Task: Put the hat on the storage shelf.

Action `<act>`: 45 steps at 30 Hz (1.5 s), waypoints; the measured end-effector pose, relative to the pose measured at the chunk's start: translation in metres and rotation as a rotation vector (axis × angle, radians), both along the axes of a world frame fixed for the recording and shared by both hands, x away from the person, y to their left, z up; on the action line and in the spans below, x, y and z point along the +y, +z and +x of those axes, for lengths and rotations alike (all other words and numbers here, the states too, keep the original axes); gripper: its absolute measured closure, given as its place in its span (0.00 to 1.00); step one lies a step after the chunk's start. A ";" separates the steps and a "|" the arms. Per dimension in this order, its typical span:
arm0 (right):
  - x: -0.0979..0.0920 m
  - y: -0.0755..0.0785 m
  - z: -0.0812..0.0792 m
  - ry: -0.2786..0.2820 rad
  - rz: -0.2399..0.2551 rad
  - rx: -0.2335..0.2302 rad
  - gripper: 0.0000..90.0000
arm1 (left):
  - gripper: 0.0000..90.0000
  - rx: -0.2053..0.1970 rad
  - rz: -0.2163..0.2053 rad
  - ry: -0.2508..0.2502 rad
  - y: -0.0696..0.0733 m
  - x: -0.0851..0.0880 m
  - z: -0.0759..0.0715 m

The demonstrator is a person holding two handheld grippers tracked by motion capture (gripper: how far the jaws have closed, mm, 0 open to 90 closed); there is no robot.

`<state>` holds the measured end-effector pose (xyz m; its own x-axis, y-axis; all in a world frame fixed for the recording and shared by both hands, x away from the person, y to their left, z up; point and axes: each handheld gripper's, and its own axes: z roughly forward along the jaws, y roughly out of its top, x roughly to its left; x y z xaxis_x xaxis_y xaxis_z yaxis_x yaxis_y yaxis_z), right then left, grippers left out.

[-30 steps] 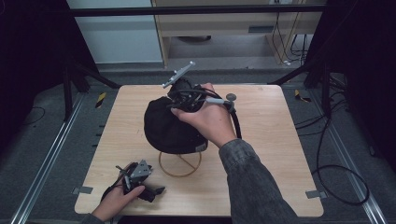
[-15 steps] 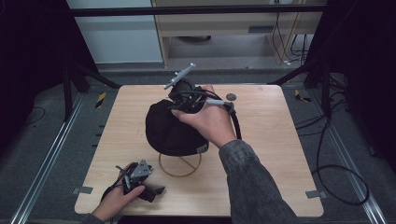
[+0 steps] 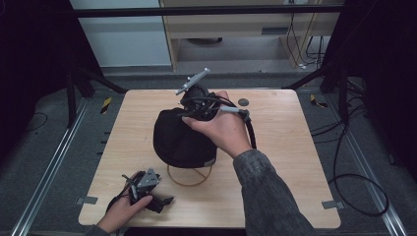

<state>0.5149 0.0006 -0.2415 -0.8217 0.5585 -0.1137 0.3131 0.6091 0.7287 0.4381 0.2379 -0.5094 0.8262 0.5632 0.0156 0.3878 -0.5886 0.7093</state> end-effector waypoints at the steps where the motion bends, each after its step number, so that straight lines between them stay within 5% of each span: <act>1: -0.001 0.000 0.000 -0.001 -0.001 -0.001 0.73 | 0.00 0.000 0.000 0.000 0.000 0.000 0.000; 36: -0.035 -0.002 -0.025 -0.021 0.047 -0.034 0.70 | 0.00 0.000 0.000 0.000 0.000 0.000 0.000; 45: -0.052 -0.008 -0.031 -0.065 0.056 -0.045 0.57 | 0.00 0.000 0.000 0.000 0.000 0.000 0.000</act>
<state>0.4837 -0.0517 -0.2498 -0.7783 0.6170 -0.1167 0.3171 0.5466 0.7750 0.4381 0.2379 -0.5094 0.8263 0.5631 0.0153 0.3880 -0.5887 0.7092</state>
